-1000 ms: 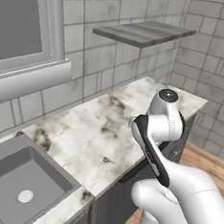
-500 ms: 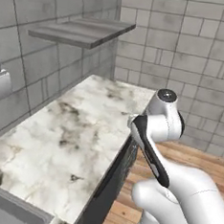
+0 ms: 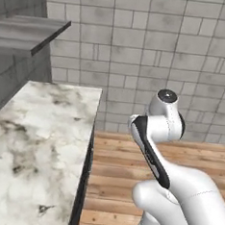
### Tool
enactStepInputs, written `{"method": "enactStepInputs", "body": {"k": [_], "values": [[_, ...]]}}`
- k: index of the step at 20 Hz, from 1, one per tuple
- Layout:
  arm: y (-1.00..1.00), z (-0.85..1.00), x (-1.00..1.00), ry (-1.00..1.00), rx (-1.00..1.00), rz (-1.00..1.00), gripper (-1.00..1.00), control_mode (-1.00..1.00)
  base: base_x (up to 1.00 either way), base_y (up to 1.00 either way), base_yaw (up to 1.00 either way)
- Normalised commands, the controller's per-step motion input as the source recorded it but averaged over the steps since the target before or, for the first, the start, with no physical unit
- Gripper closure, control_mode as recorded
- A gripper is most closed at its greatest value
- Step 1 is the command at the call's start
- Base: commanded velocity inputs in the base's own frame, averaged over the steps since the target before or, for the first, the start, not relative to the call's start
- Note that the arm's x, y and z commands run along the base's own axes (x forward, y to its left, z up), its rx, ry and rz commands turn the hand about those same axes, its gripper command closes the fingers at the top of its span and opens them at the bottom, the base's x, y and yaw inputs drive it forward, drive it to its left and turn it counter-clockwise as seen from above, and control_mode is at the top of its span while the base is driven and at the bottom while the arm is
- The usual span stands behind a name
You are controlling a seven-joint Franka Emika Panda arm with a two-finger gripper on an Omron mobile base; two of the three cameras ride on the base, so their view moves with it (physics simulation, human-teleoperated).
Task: Turn on the sink faucet. Then move the garlic from the counter to the sink. Turn off the sink. Move the vegetable from the sink to the pot next to the stove. Finally move the pot to the rear left burner.
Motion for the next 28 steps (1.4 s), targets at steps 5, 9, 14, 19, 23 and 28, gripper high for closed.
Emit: {"method": "enactStepInputs", "body": {"k": [5, 9, 14, 19, 23, 28], "values": [[0.0, 0.0, 0.0, 0.0, 0.0, 0.0, 1.0, 1.0, 0.08, -0.4, -0.57], [0.0, 0.0, 0.0, 0.0, 0.0, 0.0, 1.0, 1.0, 0.09, -0.58, -0.53], [0.0, 0.0, 0.0, 0.0, 0.0, 0.0, 1.0, 1.0, 0.14, -0.56, -0.5], [0.0, 0.0, 0.0, 0.0, 0.0, 0.0, 1.0, 1.0, 0.16, -0.44, -0.5], [0.0, 0.0, 0.0, 0.0, 0.0, 0.0, 1.0, 1.0, 0.02, -0.36, -0.5], [0.0, 0.0, 0.0, 0.0, 0.0, 0.0, 1.0, 1.0, -0.21, -0.05, -0.53]]}}
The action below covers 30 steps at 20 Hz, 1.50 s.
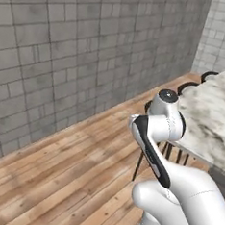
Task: Turn on the sink faucet. Then move the garlic from the counter to the sink. Turn off the sink. Move the vegetable from the sink to the pot next to the stove. Finally move the pot to the rear left burner.
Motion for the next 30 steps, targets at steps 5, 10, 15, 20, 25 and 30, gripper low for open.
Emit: {"method": "enactStepInputs", "body": {"k": [5, 10, 15, 20, 25, 30], "values": [[0.0, 0.0, 0.0, 0.0, 0.0, 0.0, 1.0, 1.0, -0.15, -0.07, -0.54], [0.0, 0.0, 0.0, 0.0, 0.0, 0.0, 1.0, 1.0, -0.2, -0.19, -0.53], [0.0, 0.0, 0.0, 0.0, 0.0, 0.0, 1.0, 1.0, -0.14, -0.24, -0.51], [0.0, 0.0, 0.0, 0.0, 0.0, 0.0, 1.0, 1.0, -0.04, -0.47, -0.48], [0.0, 0.0, 0.0, 0.0, 0.0, 0.0, 1.0, 1.0, 0.0, -0.55, -0.45], [0.0, 0.0, 0.0, 0.0, 0.0, 0.0, 1.0, 1.0, 0.0, -0.68, -0.43]]}}
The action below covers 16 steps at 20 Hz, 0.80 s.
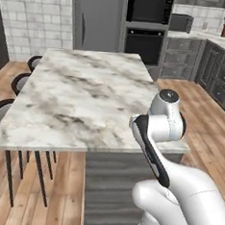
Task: Turn on the sink faucet. Then move the garlic from the counter to the sink. Turn off the sink. Move the vegetable from the sink to the pot next to the stove. Finally move the pot to the rear left burner.
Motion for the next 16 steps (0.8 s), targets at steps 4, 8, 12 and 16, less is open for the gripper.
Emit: {"method": "enactStepInputs", "body": {"k": [4, 8, 12, 16], "values": [[0.0, 0.0, 0.0, 0.0, 0.0, 0.0, 1.0, 1.0, 0.0, -0.69, -0.41], [0.0, 0.0, 0.0, 0.0, 0.0, 0.0, 1.0, 1.0, 0.0, -0.67, -0.41], [0.0, 0.0, 0.0, 0.0, 0.0, 0.0, 1.0, 1.0, 0.0, -0.61, -0.42], [0.0, 0.0, 0.0, 0.0, 0.0, 0.0, 1.0, 1.0, 0.11, -0.49, -0.43]]}}
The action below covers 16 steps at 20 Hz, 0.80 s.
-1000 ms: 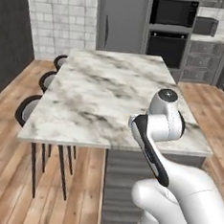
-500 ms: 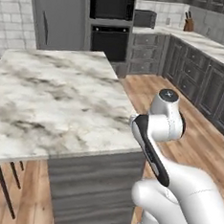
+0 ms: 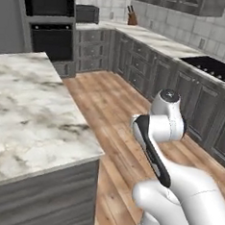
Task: Turn on the sink faucet. Then move the garlic from the counter to the sink. Turn off the sink. Move the vegetable from the sink to the pot next to the stove. Finally move the pot to the rear left burner.
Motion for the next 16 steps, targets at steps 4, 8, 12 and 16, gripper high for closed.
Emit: {"method": "enactStepInputs", "body": {"k": [4, 8, 12, 16], "values": [[0.0, 0.0, 0.0, 0.0, 0.0, 0.0, 1.0, 1.0, 0.25, -0.46, -0.42], [0.0, 0.0, 0.0, 0.0, 0.0, 0.0, 1.0, 1.0, 0.36, -0.37, -0.41], [0.0, 0.0, 0.0, 0.0, 0.0, 0.0, 1.0, 1.0, 0.42, -0.37, -0.42], [0.0, 0.0, 0.0, 0.0, 0.0, 0.0, 1.0, 1.0, 0.51, -0.27, -0.42]]}}
